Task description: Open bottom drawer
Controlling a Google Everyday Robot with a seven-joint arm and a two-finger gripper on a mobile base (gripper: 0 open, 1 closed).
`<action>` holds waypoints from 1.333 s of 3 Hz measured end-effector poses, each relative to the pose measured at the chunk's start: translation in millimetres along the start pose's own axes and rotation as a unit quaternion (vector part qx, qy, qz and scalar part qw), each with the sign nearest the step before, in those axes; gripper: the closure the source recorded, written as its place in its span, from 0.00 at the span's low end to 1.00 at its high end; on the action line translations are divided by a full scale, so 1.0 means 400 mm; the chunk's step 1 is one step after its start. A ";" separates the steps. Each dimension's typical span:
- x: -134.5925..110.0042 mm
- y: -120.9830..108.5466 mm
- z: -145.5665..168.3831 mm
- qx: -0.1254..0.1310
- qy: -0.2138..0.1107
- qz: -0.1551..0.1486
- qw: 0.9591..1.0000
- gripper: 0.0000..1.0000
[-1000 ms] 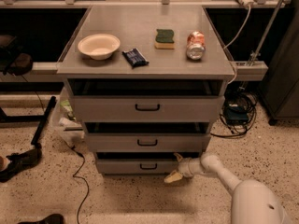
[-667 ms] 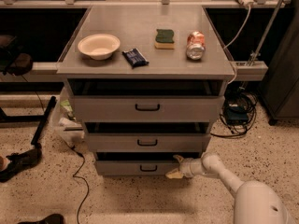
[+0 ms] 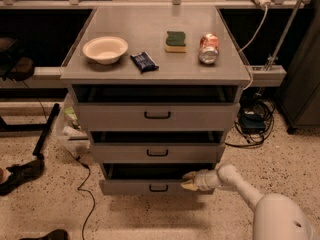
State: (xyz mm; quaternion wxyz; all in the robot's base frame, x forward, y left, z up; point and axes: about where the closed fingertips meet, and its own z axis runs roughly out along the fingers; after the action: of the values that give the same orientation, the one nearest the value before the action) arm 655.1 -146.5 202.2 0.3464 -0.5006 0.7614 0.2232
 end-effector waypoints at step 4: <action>0.019 0.033 -0.006 -0.019 0.019 -0.006 1.000 0.00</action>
Offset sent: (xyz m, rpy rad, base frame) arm 0.0003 -0.0015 0.0014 0.0000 0.0000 0.0000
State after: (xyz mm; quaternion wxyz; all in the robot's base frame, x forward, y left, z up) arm 640.2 -147.6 197.9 0.3239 -0.5156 0.7604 0.2260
